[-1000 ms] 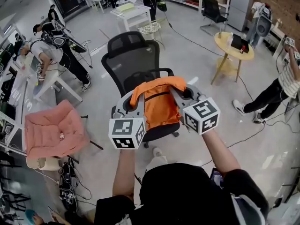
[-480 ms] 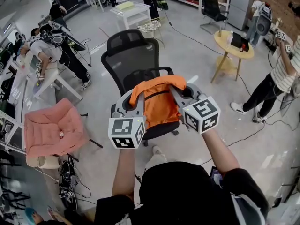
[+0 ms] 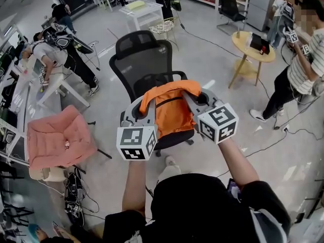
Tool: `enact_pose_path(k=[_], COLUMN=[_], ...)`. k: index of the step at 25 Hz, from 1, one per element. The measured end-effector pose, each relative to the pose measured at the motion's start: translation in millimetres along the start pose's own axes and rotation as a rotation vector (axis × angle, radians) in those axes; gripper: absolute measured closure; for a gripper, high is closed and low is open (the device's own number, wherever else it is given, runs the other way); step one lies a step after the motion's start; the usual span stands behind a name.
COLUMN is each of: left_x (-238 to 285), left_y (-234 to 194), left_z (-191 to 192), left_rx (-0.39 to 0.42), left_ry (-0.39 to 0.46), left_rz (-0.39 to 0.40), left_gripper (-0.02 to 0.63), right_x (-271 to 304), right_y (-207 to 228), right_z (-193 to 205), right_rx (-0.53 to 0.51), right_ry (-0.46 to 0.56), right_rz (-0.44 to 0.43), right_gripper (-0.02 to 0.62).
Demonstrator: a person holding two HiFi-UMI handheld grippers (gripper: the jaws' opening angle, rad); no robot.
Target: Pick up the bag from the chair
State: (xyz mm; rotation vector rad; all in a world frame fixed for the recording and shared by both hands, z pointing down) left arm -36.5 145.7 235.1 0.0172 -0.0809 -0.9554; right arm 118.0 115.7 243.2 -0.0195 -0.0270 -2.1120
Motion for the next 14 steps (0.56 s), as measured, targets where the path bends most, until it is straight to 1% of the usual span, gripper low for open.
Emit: enact_pose_path(k=[14], left_x=[-4.0], left_y=[0.2], left_z=[3.9], left_rx=[-0.01], left_ry=[-0.002], left_rz=[0.002], left_gripper=[0.572], right_x=[-3.0], right_y=[-4.3], right_z=[4.3], right_rx=[0.004], right_ry=[-0.01], right_rz=[0.002], right_gripper=[0.58])
Point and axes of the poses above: the fingertips, and each gripper's own axes: x forward along the fingers, y to its right, z out of its underside, the point moved 5 cm from there along -x, backward along the fingers, and after that the axes turned 12 degrees about z, right-handed, at the moved point
